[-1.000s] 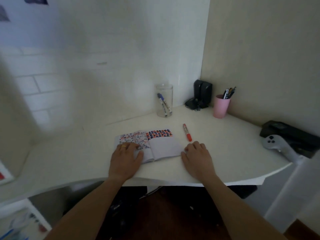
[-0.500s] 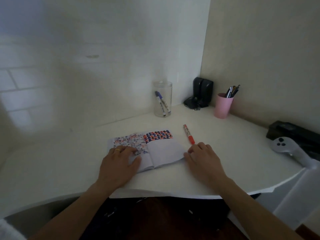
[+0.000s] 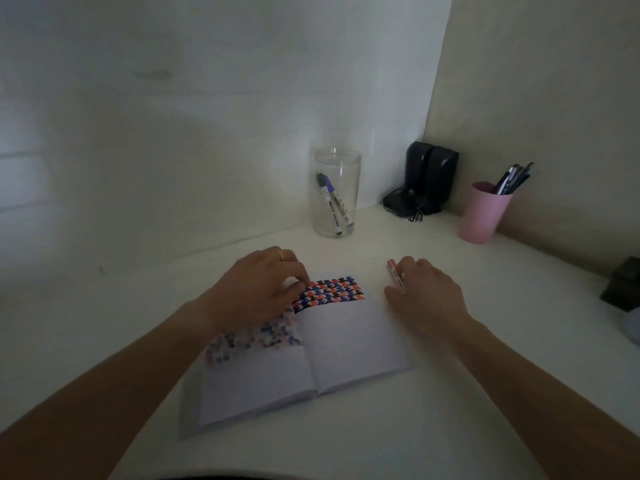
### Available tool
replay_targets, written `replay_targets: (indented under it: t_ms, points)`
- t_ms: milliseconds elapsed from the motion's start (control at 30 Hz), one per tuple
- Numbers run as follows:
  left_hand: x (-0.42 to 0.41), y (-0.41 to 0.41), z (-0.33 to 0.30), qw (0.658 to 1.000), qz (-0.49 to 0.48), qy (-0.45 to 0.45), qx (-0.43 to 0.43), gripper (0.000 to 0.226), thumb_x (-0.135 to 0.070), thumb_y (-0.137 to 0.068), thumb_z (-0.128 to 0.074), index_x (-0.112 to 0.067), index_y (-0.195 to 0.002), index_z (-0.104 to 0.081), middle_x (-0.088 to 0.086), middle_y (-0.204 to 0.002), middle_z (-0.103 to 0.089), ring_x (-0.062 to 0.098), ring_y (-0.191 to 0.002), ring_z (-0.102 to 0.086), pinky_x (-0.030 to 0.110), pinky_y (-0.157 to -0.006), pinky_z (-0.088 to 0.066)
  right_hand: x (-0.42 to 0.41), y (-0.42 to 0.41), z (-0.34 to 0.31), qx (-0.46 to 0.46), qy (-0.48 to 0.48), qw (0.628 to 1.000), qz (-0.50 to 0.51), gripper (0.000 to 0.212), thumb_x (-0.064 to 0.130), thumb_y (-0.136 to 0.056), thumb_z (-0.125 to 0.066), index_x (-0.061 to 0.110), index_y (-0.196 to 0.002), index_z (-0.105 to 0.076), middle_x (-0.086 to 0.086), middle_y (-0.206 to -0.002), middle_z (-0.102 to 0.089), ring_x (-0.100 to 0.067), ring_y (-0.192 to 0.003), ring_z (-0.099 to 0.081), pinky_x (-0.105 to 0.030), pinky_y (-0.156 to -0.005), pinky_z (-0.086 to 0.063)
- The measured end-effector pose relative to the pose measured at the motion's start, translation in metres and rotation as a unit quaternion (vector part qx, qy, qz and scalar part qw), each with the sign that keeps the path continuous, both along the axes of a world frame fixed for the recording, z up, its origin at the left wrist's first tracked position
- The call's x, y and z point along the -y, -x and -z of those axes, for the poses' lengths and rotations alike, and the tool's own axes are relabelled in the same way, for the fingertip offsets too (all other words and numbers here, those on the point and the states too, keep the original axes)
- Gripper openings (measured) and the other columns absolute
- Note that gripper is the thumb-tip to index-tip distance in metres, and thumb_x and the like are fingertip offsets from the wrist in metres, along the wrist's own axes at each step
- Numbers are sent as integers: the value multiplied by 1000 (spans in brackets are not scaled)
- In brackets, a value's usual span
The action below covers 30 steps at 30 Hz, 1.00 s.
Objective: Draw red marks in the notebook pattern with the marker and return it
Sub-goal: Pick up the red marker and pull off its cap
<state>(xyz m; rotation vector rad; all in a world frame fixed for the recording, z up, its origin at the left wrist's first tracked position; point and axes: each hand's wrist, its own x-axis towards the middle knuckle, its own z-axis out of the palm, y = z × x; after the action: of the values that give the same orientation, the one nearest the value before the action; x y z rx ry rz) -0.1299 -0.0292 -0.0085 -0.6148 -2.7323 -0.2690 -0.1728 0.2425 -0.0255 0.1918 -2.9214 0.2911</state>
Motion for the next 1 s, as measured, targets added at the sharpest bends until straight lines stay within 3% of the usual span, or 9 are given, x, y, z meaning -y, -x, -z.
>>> replay_targets:
  t_ms: [167, 300, 367, 433, 500, 567, 767, 867, 1000]
  points:
    - [13, 14, 21, 998, 53, -20, 32, 28, -36, -99, -48, -27, -110, -72, -10, -109, -68, 10, -97, -61, 36, -83, -56, 24, 8, -5, -31, 3, 999, -44, 27, 21, -97, -53, 20, -124, -54, -6, -114, -64, -25, -93, -63, -37, -77, -52]
    - [17, 19, 30, 996, 69, -53, 30, 32, -38, -101, -45, -26, -111, -73, -10, -110, -68, 11, -98, -60, 36, -85, -54, 60, 10, -23, -45, 191, 974, -114, 27, 25, -97, -58, 26, -124, -58, 5, -101, -66, -12, -78, -65, -31, -71, -57]
    - [20, 18, 33, 994, 73, -73, 33, 31, -37, -102, -46, -25, -113, -73, -10, -111, -69, 10, -100, -61, 34, -87, -53, 72, 10, -28, 46, 406, 904, -125, 31, 22, -96, -62, 20, -127, -60, 1, -101, -68, -13, -75, -66, -27, -64, -57]
    - [25, 15, 32, 994, 72, -72, 29, 28, -35, -104, -46, -27, -118, -70, -11, -112, -71, 8, -101, -62, 32, -89, -53, 76, 3, -28, 181, 611, 759, -131, 33, 13, -95, -64, 10, -127, -64, -10, -102, -68, -17, -78, -66, -25, -64, -58]
    - [30, 12, 29, 998, 58, -34, -13, 29, -34, -105, -47, -26, -123, -67, -9, -113, -73, 10, -102, -66, 31, -92, -53, 76, -2, -20, 247, 692, 664, -136, 27, 9, -93, -65, 3, -120, -71, -14, -96, -63, -20, -79, -65, -26, -65, -58]
    - [31, 8, 21, 997, 40, -8, -72, 31, -33, -104, -46, -22, -123, -67, -4, -113, -75, 15, -101, -69, 32, -92, -52, 77, -4, -10, 264, 721, 627, -131, 22, 9, -89, -69, 2, -110, -75, -13, -91, -65, -23, -81, -66, -27, -69, -61]
    - [20, -9, 3, 991, 63, -15, -114, 45, -49, -95, -49, -17, -121, -69, -4, -100, -78, 16, -83, -72, 31, -82, -50, 80, -7, -4, 205, 705, 672, -99, 20, 27, -78, -82, 9, -78, -72, -5, -68, -67, -15, -61, -60, -27, -62, -53]
    - [11, -11, 7, 988, 58, 5, -144, 50, -58, -91, -57, -15, -112, -73, -2, -95, -79, 18, -75, -74, 29, -77, -50, 83, -14, -5, 206, 716, 652, -139, 19, 22, -82, -78, 8, -78, -67, -5, -61, -63, -14, -53, -57, -27, -58, -50]
    - [6, -9, 10, 982, 67, -6, -177, 37, -42, -98, -53, -11, -100, -73, 2, -84, -77, 22, -64, -69, 29, -67, -48, 88, -22, -6, 204, 714, 646, -179, 30, 21, -76, -75, -8, -86, -72, -9, -61, -65, -15, -52, -57, -23, -48, -48]
